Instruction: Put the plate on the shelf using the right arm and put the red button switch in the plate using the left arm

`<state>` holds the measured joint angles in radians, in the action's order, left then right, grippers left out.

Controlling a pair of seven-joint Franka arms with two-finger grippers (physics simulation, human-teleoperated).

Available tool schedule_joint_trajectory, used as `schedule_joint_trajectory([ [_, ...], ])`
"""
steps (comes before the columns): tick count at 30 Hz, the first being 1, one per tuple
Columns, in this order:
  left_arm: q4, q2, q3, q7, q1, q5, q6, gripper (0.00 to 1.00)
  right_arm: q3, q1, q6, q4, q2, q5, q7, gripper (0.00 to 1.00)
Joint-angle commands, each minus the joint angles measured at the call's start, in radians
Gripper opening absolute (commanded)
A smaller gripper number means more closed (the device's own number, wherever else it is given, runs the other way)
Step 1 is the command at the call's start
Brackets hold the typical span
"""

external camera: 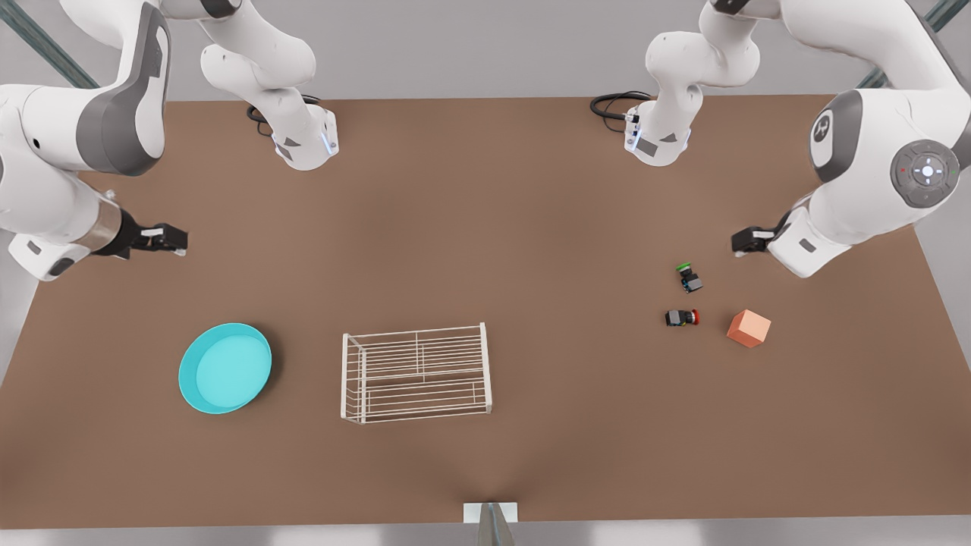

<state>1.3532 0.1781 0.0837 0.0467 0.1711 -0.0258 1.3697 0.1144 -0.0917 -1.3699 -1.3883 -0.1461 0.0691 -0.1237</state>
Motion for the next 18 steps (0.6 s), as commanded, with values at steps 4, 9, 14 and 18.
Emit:
schedule_joint_trajectory([
  [4, -0.022, 0.027, 0.001, 0.033, -0.024, 0.004, -0.038, 1.00, 0.010, 0.079, -0.055, 0.069, -0.196, -0.081, -0.165, 1.00],
  [9, -0.022, 0.035, -0.004, 0.036, -0.021, -0.002, -0.037, 1.00, 0.010, 0.233, -0.301, 0.138, -0.487, -0.246, -0.424, 1.00],
  [14, -0.022, 0.035, -0.002, 0.036, -0.025, -0.006, -0.038, 1.00, 0.010, 0.286, -0.466, 0.135, -0.583, -0.290, -0.577, 1.00],
  [18, -0.023, 0.041, -0.002, 0.036, -0.024, -0.011, -0.035, 1.00, 0.010, 0.317, -0.584, 0.126, -0.635, -0.302, -0.619, 1.00],
])
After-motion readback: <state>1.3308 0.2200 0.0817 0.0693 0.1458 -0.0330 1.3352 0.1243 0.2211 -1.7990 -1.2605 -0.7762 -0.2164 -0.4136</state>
